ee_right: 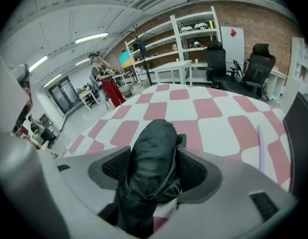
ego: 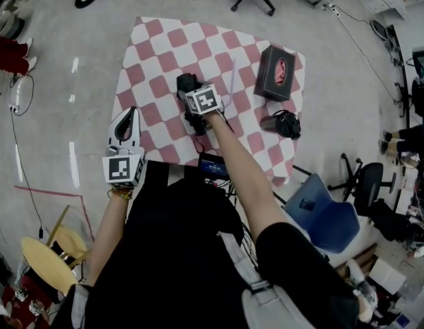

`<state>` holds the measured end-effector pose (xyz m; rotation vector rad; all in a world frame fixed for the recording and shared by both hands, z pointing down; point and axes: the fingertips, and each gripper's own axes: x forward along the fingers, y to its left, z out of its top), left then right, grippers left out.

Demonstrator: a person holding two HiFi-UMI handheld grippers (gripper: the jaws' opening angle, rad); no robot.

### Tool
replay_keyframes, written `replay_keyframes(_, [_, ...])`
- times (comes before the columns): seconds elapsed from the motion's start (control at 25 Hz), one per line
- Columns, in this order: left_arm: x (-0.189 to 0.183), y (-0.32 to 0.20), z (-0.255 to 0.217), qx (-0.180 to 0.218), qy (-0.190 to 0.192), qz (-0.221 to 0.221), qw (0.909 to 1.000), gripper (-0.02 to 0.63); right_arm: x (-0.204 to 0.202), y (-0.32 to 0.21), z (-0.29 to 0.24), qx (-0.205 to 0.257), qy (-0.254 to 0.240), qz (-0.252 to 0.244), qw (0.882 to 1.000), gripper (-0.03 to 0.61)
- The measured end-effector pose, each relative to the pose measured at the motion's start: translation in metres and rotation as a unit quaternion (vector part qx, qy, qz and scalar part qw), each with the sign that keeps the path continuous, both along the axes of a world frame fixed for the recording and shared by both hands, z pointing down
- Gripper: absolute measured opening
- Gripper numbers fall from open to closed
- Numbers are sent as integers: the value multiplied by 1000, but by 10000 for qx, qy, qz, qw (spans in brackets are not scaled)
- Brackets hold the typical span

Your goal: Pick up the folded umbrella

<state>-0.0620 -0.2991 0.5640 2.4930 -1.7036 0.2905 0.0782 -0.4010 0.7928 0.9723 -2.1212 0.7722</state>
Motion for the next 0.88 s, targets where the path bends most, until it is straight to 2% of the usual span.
replay_keyframes(0.24, [-5,3,1,8,8,-65,10000,11,-10,5,13,-440,109,162,9988,281])
replay_keyframes(0.48, [-10,4,-2,18,-20,-97,9999,11,-10,3,15,-384,383,148,9984,281])
replay_keyframes(0.52, [-11,6,-2,27,-17,-96,9999,11,-13,5,13,-426,339,127,9984,280])
replay_keyframes(0.64, [-13,9,-3,45,-20,-102,9999,11,-34,13,8,-631,-197,86,9978,272])
replay_keyframes(0.76, [-15,9,-7,164,38,-104,9998,11,-17,9,11,-564,186,301,9978,253])
replay_keyframes(0.88, [-20,11,-8,78,-13,-149,9999,11,-18,9,8,-556,140,350,9977,240])
